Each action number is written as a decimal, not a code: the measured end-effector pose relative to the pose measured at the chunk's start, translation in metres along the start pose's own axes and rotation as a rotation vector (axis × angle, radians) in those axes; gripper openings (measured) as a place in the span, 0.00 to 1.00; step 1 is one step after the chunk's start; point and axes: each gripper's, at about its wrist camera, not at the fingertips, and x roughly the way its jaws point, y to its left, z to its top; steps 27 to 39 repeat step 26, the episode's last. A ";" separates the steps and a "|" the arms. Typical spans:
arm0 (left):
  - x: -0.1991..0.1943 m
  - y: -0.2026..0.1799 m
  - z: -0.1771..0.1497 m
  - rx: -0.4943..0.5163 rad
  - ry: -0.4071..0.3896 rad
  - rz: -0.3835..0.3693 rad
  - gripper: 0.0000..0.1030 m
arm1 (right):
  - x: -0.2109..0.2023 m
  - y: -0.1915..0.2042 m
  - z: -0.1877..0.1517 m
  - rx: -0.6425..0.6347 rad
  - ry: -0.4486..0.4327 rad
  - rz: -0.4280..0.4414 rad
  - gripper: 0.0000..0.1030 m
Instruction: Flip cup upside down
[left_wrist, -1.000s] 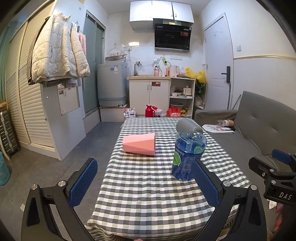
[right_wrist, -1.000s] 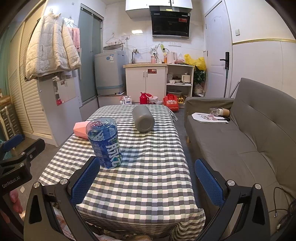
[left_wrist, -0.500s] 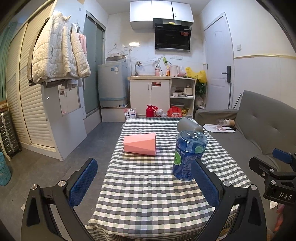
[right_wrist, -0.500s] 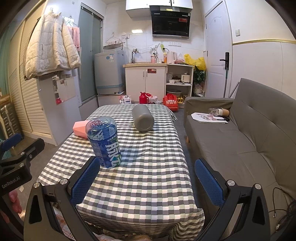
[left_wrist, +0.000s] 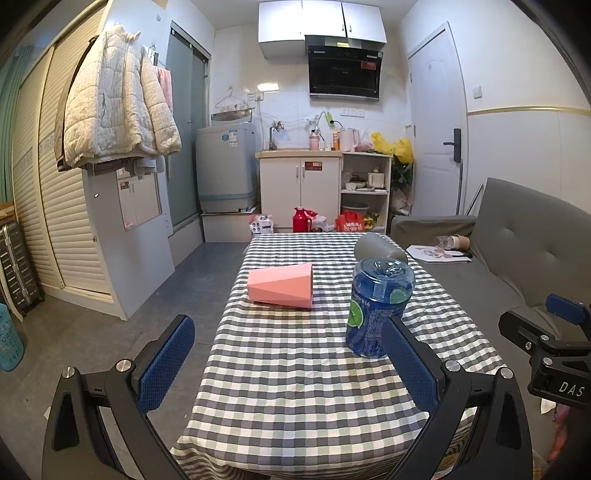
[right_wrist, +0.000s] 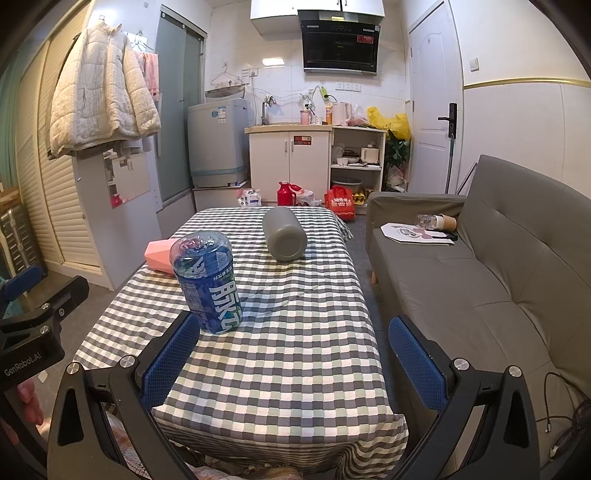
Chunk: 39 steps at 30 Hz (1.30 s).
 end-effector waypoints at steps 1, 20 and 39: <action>0.000 0.000 0.000 0.000 0.001 0.000 1.00 | 0.000 0.000 0.000 0.000 0.000 0.000 1.00; 0.000 -0.001 0.000 0.003 0.003 -0.004 1.00 | 0.003 0.000 -0.004 0.001 0.011 -0.006 1.00; 0.000 0.000 -0.003 0.014 0.007 -0.009 1.00 | 0.004 0.000 -0.004 0.005 0.017 -0.014 1.00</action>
